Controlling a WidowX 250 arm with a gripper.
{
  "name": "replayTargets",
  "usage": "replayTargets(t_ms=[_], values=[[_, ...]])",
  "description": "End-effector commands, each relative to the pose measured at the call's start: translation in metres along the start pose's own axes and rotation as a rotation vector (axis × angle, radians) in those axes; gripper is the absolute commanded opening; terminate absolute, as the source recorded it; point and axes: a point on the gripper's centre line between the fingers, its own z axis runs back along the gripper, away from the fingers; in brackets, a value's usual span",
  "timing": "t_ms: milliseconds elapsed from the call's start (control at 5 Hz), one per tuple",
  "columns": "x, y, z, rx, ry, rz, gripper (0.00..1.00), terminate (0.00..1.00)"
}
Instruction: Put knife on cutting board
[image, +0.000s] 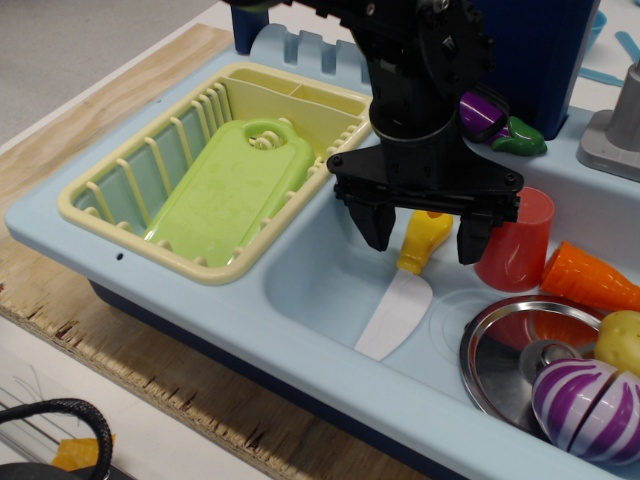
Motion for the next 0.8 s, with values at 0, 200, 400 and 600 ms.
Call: replayTargets(t_ms=[0, 200, 400, 600], values=[[0.003, 0.004, -0.006, 0.003, 0.009, 0.006, 1.0, 0.0], [0.004, 0.006, -0.011, -0.004, 0.023, 0.01, 1.0, 0.0], [0.005, 0.007, -0.021, -0.013, 0.044, 0.017, 1.0, 0.0], [0.005, 0.007, -0.024, -0.009, 0.048, 0.021, 0.0, 0.0]])
